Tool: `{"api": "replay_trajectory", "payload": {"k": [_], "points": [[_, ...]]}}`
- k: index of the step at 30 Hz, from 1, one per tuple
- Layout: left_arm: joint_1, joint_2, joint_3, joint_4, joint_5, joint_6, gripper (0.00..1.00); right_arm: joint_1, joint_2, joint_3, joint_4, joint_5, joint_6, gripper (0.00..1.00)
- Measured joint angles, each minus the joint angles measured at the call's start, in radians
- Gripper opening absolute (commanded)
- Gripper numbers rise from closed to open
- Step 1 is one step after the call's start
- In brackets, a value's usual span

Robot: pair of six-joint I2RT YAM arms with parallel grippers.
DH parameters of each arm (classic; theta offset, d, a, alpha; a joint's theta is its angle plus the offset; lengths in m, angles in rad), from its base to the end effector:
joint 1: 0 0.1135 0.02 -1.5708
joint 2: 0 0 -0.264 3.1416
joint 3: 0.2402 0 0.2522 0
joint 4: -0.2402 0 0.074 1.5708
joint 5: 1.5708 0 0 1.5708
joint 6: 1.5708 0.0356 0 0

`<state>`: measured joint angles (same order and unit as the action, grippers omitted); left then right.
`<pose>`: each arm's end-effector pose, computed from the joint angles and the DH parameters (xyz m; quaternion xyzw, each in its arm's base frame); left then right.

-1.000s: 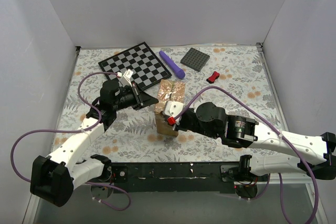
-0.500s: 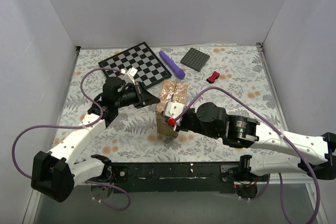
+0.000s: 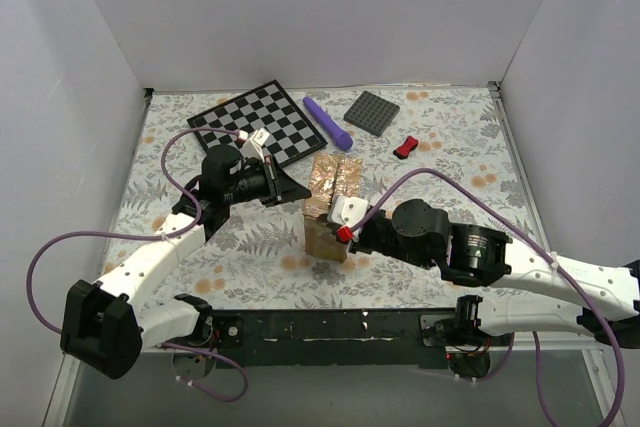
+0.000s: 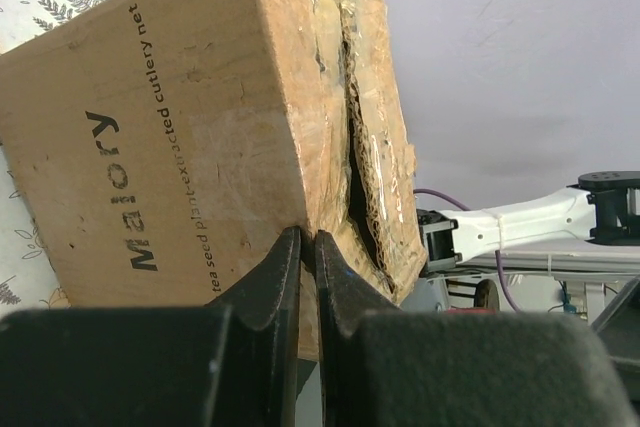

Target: Unpack the express box

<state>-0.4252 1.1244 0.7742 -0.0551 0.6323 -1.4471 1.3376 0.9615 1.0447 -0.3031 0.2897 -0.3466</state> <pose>0.2201 -0.1227 0.2834 -0.2388 0.7759 -0.5751 0.1011 0.0592 0.2054 0.3866 -0.5160 0.5816 0.1951 0.5979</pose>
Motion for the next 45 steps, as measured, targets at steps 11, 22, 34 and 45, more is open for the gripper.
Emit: {"api": "replay_trajectory", "payload": {"k": [11,22,34,45], "points": [[-0.009,0.014,0.000,0.021,0.012,0.000,0.00,0.000,-0.055,-0.029,-0.009,0.012,0.017,0.01],[-0.011,0.020,0.000,0.026,0.019,-0.001,0.00,0.000,-0.089,-0.029,-0.042,0.023,0.030,0.01],[-0.010,0.024,-0.001,0.035,0.019,-0.007,0.00,0.000,-0.124,-0.040,-0.065,0.036,0.036,0.01],[-0.008,0.024,-0.001,0.042,0.011,-0.013,0.49,-0.002,-0.158,-0.056,-0.044,0.060,0.055,0.01]]}}
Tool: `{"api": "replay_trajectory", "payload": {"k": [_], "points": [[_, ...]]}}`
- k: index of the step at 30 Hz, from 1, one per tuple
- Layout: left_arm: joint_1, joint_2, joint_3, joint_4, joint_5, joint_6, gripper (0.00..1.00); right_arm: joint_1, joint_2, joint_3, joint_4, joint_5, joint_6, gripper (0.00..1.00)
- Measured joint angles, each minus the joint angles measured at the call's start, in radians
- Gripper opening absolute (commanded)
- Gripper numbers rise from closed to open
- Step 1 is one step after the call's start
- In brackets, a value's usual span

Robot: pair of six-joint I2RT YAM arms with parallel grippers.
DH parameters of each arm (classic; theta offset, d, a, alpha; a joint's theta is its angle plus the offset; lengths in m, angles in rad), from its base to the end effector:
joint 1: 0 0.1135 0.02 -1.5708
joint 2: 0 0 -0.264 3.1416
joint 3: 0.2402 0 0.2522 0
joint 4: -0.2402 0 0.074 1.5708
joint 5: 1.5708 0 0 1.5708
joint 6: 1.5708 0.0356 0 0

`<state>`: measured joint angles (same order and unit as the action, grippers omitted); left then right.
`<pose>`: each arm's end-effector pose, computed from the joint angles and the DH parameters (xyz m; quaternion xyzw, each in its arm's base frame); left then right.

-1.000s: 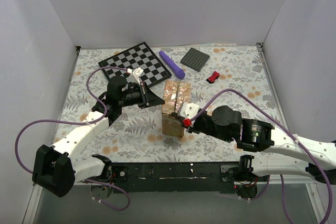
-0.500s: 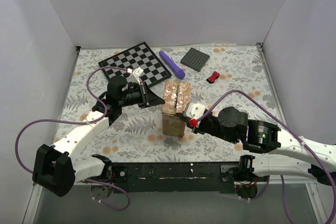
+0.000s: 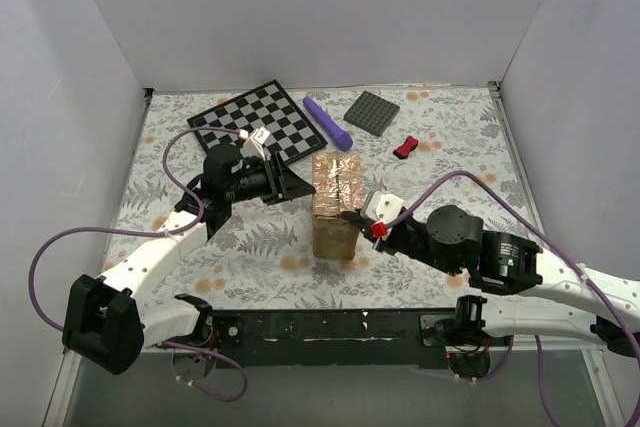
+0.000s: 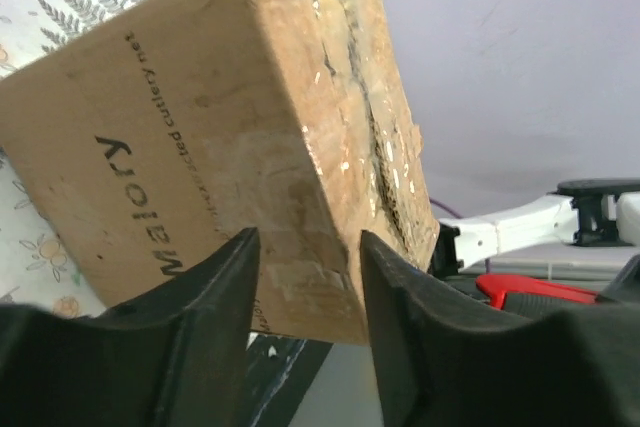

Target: Unpack the express box

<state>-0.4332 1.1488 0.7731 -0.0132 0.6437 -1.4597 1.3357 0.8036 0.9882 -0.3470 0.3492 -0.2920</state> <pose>0.2239 -0.1271 0.2814 -0.2333 0.7728 -0.5824 0.0958 0.0520 0.1650 0.3901 -0.4684 0.5972 0.2031 0.6187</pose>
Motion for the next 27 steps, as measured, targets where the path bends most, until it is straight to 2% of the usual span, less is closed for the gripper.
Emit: {"api": "replay_trajectory", "payload": {"k": [2,6,12,15,18,22,27], "points": [[0.006,0.001,0.000,-0.002,-0.010,-0.002,0.55,-0.001,-0.015,-0.014,0.018,0.017,0.003,0.01],[0.015,0.002,0.001,-0.005,-0.025,-0.003,0.61,-0.001,-0.020,-0.034,0.096,0.050,0.007,0.01],[0.015,0.000,0.012,-0.012,-0.035,-0.003,0.64,-0.001,-0.025,-0.058,0.227,0.105,0.030,0.01],[0.015,-0.018,0.013,-0.024,-0.069,-0.003,0.65,-0.001,-0.047,-0.079,0.286,0.185,0.047,0.01],[0.015,-0.055,0.013,-0.046,-0.145,-0.002,0.67,-0.001,-0.078,-0.103,0.314,0.299,0.068,0.01],[0.016,-0.111,0.019,-0.063,-0.345,-0.002,0.70,-0.002,-0.061,-0.093,0.287,0.505,0.107,0.01],[0.027,-0.001,0.095,-0.041,-0.481,-0.002,0.68,-0.007,0.023,-0.043,0.156,0.697,0.189,0.01]]}}
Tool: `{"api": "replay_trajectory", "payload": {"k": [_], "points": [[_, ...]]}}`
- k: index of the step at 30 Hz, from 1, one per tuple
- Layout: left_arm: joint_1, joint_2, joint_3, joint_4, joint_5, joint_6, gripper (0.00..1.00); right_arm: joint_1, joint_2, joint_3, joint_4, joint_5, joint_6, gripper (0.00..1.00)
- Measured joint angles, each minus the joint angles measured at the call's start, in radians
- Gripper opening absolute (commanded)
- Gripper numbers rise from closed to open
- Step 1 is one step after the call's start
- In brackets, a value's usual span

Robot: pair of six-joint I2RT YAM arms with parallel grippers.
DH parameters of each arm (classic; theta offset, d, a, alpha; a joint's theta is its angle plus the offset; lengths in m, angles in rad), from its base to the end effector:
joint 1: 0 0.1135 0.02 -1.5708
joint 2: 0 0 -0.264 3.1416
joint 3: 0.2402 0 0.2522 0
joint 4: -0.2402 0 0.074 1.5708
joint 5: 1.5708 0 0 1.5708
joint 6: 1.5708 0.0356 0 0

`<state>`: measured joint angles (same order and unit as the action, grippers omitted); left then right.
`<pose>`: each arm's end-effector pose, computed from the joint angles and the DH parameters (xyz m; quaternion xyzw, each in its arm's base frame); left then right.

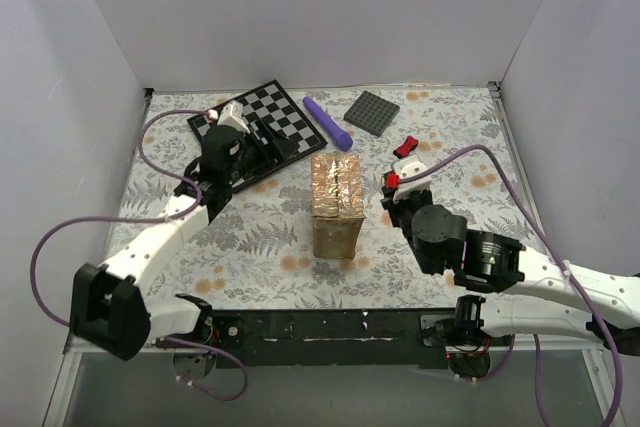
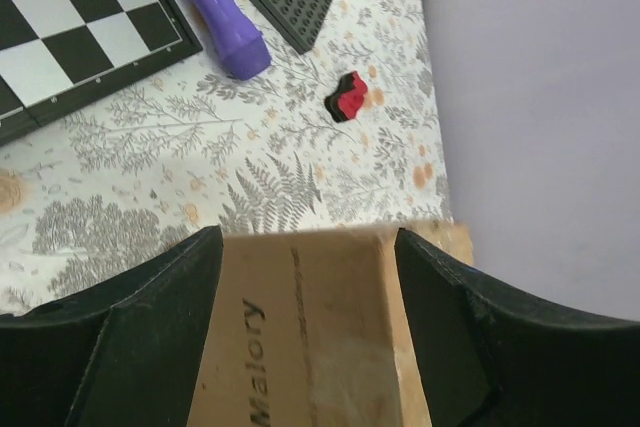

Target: Unpack the express box

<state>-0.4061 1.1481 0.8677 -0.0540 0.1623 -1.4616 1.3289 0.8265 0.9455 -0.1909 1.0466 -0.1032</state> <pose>0.2428 -0.1107 0.3083 -0.3684 0.7254 -0.5037 0.2905 0.0704 0.1565 0.3897 -0.1594 0.7018 0.0401 0.6931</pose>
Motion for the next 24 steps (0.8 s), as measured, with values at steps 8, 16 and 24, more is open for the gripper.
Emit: {"api": "replay_trajectory", "payload": {"k": [8,16,24], "points": [[0.007,0.321,0.111,0.063,0.014,0.022,0.70,-0.013,0.028,-0.107,-0.158,0.002,0.224,0.01],[0.011,0.489,0.253,0.192,0.127,0.087,0.65,-0.130,0.095,-0.222,-0.031,-0.135,0.291,0.01],[0.011,0.426,0.047,0.411,0.234,0.081,0.62,-0.399,0.092,-0.303,0.268,-0.423,0.271,0.01]]}}
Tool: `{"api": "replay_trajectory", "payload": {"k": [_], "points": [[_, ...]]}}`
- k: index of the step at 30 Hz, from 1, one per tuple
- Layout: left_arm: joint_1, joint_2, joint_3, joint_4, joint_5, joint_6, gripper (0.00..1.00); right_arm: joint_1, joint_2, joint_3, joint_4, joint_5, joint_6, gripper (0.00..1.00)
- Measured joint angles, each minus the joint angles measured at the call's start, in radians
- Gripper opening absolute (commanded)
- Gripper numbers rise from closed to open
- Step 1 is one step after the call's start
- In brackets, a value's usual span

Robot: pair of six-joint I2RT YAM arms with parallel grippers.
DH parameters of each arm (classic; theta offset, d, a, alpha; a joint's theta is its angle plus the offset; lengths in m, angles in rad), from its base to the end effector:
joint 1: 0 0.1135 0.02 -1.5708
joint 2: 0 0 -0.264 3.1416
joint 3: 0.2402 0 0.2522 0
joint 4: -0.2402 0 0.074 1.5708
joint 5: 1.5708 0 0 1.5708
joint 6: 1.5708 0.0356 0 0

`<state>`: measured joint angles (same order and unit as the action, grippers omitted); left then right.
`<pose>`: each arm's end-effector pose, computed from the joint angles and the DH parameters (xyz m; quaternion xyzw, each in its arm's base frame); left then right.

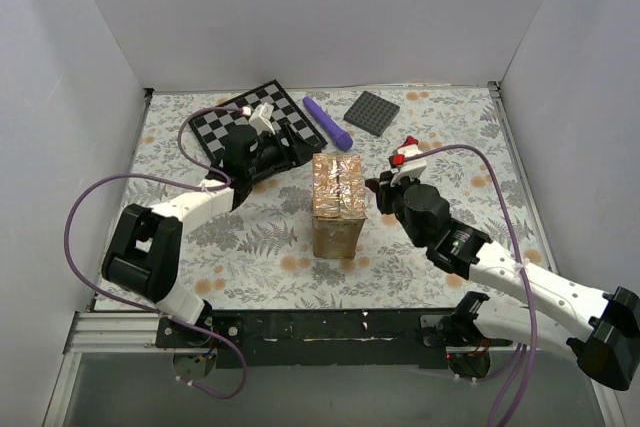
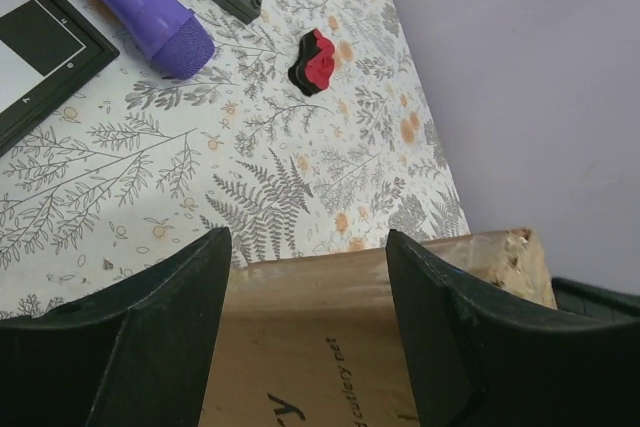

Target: Unpack the express box

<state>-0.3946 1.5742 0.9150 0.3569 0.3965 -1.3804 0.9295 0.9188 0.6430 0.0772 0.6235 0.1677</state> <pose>0.3208 -0.1485 0.2431 -0.2709 0.7510 -0.5507 0.2438 0.1439 0.1580 0.2941 -0.0934 0.7559 0.1120 0.6383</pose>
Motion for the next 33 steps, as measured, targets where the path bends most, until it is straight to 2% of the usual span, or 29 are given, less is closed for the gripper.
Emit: {"api": "replay_trajectory", "payload": {"k": [4,12,21,23,26,29,33], "points": [[-0.002,-0.088,-0.077,0.048,0.012,-0.007,0.61,-0.059,0.066,0.006,0.126,-0.146,-0.016,0.01],[-0.010,-0.311,-0.193,0.084,-0.015,-0.014,0.60,-0.092,0.253,0.124,0.202,-0.401,-0.035,0.01],[-0.015,-0.608,-0.307,-0.057,-0.184,-0.019,0.64,-0.144,0.374,0.219,0.244,-0.637,-0.018,0.01],[-0.017,-0.664,-0.304,-0.099,-0.249,-0.017,0.67,-0.156,0.383,0.232,0.239,-0.631,-0.014,0.01],[-0.020,-0.697,-0.269,-0.185,-0.378,-0.011,0.70,-0.165,0.340,0.230,0.220,-0.534,-0.021,0.01],[-0.020,-0.663,-0.190,-0.259,-0.521,0.001,0.70,-0.169,0.227,0.229,0.171,-0.407,-0.043,0.01],[-0.020,-0.589,-0.128,-0.303,-0.632,0.029,0.71,-0.170,0.071,0.238,0.063,-0.282,-0.060,0.01]]}}
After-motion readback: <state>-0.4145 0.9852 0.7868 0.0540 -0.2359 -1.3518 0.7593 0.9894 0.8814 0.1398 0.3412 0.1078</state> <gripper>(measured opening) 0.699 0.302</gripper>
